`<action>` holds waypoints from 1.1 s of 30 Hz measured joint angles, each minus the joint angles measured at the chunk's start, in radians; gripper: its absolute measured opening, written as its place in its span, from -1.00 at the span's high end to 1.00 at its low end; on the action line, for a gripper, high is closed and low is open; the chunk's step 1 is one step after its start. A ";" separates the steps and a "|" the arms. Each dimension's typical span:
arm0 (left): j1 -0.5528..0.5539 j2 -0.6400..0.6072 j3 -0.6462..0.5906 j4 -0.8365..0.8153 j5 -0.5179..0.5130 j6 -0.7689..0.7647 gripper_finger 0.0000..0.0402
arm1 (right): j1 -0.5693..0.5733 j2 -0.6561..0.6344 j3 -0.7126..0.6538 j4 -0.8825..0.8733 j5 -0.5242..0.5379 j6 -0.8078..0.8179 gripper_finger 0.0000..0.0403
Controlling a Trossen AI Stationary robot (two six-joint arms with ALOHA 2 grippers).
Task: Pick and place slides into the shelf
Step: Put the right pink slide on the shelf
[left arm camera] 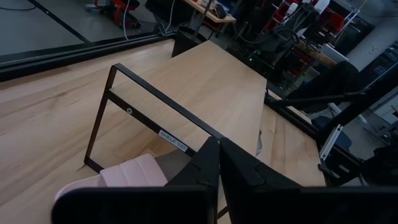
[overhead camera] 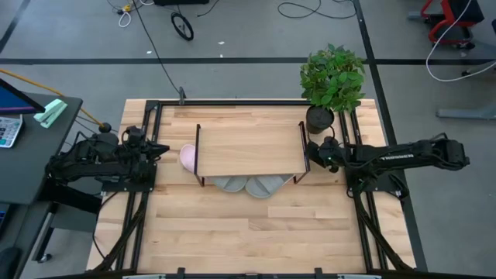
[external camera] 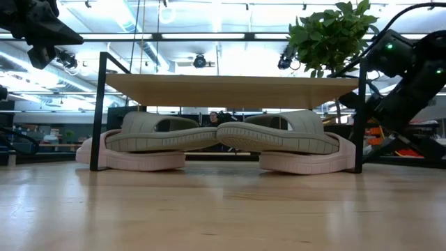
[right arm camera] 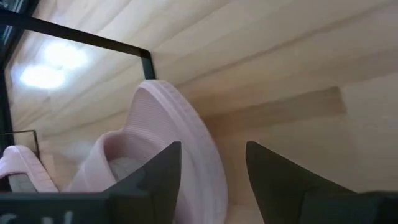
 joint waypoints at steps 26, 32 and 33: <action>0.000 0.000 0.000 -0.002 0.000 -0.002 0.92 | -0.017 0.135 0.001 0.064 0.029 -0.058 0.93; 0.000 0.000 0.000 -0.002 0.000 -0.002 0.91 | -0.017 0.100 0.000 0.048 0.059 -0.059 0.93; 0.000 0.000 0.000 -0.002 0.000 -0.002 0.92 | -0.017 0.091 0.000 0.045 0.065 -0.059 0.93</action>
